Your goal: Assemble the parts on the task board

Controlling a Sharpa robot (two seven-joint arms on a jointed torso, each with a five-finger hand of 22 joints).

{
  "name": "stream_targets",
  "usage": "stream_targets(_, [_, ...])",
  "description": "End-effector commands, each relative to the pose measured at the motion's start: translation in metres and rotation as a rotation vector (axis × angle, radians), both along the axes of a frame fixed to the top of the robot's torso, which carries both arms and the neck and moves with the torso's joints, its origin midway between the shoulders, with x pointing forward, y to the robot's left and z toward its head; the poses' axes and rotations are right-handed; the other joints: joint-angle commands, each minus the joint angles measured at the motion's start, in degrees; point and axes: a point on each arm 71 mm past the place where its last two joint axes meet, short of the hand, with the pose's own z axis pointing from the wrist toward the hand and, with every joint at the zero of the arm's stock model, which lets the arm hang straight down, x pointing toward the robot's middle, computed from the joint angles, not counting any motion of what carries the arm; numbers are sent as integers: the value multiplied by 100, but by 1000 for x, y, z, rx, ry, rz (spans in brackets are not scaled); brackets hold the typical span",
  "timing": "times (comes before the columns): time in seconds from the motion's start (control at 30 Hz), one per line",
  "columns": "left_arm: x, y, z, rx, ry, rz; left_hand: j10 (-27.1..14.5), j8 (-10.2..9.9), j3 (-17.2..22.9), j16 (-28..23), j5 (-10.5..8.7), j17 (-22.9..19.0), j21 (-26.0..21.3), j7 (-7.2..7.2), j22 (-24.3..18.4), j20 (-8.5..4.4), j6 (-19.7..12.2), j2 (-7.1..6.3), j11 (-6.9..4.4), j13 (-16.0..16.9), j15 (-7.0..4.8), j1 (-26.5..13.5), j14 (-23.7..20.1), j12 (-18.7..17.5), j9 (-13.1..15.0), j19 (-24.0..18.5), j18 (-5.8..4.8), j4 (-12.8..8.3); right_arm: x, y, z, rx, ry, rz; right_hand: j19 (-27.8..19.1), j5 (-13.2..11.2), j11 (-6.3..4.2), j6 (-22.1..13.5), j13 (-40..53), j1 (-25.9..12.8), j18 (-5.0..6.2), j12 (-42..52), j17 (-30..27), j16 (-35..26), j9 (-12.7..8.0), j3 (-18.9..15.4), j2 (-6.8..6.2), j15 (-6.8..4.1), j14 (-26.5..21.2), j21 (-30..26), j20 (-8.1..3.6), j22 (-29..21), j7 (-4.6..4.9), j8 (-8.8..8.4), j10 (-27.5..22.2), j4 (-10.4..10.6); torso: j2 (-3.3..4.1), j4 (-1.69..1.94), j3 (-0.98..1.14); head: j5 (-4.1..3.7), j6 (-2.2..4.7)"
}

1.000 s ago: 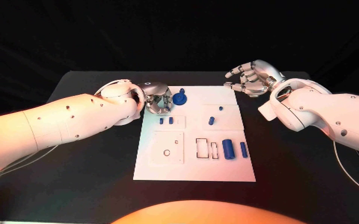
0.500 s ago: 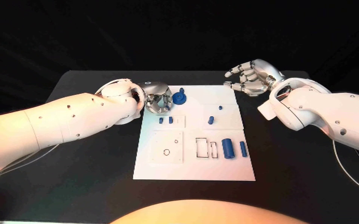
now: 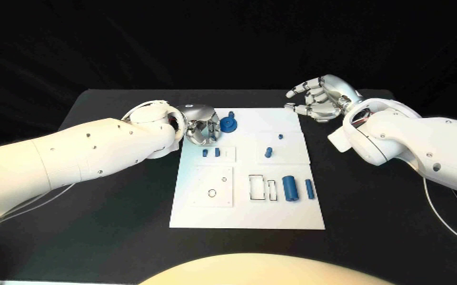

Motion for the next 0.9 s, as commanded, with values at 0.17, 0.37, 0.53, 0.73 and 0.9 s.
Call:
stream_targets(0.17, [-5, -2, -8, 21, 46, -26, 44, -6, -3, 17, 2, -9, 23, 15, 1, -6, 36, 35, 9, 3, 4, -17, 13, -18, 16, 10, -34, -33, 0, 0, 0, 2, -5, 8, -24, 23, -16, -3, -12, -15, 102, -24, 260, -26, -1, 33, -32, -37, 248, -25, -22, -10, -24, 32, 2, 3, -2, 3, -2, 0, 11])
stream_targets(0.37, [-4, -1, -7, 15, 35, -21, 55, -7, -6, 16, 1, -10, 21, 14, -1, -7, 42, 33, 7, 8, 1, -23, 14, -21, 17, 6, -33, -39, 0, 0, 0, 2, -5, 8, -24, 23, -16, -3, -12, -15, 102, -24, 260, -26, -1, 33, -32, -37, 248, -25, -22, -10, -24, 32, 2, 3, -3, -1, 0, 0, 10])
stream_targets(0.53, [-4, -1, -7, 12, 31, -21, 60, -9, -9, 17, 1, -8, 19, 14, -4, -8, 43, 29, 7, 10, 0, -26, 15, -21, 17, 3, -32, -42, 0, 0, 0, 2, -5, 9, -24, 23, -16, -3, -12, -15, 102, -24, 260, -26, -1, 33, -32, -37, 248, -25, -22, -10, -24, 32, 2, 3, -2, 2, 1, 0, 16])
stream_targets(0.73, [-4, 0, -8, 21, 39, -13, 12, -82, -6, -5, 3, -67, -29, 33, -63, -5, -30, 18, 29, 21, 11, -63, -21, -84, -4, -59, -20, -63, 0, 0, 0, 2, -5, 8, -24, 23, -16, -3, -12, -15, 102, -24, 260, -26, -1, 33, -32, -37, 248, -25, -22, -10, -24, 32, 2, 3, -3, 1, 3, 9, 16])
stream_targets(0.9, [-3, 1, -9, 33, 49, -6, -99, -218, -11, -51, 3, -192, -125, 84, -174, 28, -181, -35, 89, 26, 61, -162, -112, -204, -51, -180, 2, -60, 0, 0, 0, 2, -5, 7, -24, 23, -16, -3, -12, -15, 102, -24, 260, -26, -1, 33, -32, -37, 248, -25, -22, -10, -24, 32, 2, 3, -2, 2, 4, 9, 14])
